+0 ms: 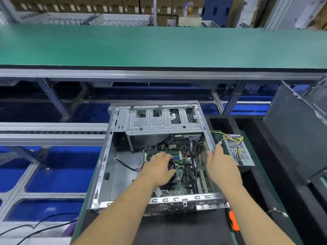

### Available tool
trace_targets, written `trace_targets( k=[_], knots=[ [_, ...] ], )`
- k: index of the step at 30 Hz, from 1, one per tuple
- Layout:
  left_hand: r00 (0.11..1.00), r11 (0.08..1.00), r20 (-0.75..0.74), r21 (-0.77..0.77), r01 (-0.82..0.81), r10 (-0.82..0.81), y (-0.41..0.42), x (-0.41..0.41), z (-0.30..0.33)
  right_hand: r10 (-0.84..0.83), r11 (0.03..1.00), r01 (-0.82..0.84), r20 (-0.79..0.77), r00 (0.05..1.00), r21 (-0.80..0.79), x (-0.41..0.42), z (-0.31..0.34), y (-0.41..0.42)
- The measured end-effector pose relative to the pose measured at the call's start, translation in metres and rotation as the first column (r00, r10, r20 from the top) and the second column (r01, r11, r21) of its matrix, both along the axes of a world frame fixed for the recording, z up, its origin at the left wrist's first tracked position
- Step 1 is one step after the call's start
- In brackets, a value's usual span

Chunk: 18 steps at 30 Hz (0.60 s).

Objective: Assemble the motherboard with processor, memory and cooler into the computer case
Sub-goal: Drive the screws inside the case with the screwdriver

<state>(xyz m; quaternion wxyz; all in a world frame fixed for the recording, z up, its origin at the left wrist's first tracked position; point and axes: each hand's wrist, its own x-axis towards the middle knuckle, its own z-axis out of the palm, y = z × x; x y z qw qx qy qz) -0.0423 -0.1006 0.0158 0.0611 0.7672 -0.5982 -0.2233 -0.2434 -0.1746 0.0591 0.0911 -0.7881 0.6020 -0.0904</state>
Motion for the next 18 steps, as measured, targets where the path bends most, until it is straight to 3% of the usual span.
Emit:
trace_targets(
  k=[6,11,15,18],
  knots=[
    [0.998,0.997,0.004,0.028,0.065,-0.065,0.004,0.003,-0.002,0.008,1.000,-0.009,0.072,0.997,0.012,-0.005,-0.002,0.012],
    [0.996,0.997,0.063,0.062,0.052,-0.056,0.005,-0.003,0.007,-0.109,0.969,0.045,0.256,0.961,0.242,-0.008,-0.005,0.001],
    [0.969,0.985,0.208,-0.138,-0.103,0.131,-0.004,-0.018,0.027,-0.303,0.922,0.114,0.506,0.808,0.370,-0.027,-0.010,-0.010],
    [0.990,0.948,0.028,-0.290,-0.128,0.142,-0.017,-0.048,0.043,-0.337,0.915,0.207,0.376,0.863,0.345,-0.055,-0.028,-0.005]
  ],
)
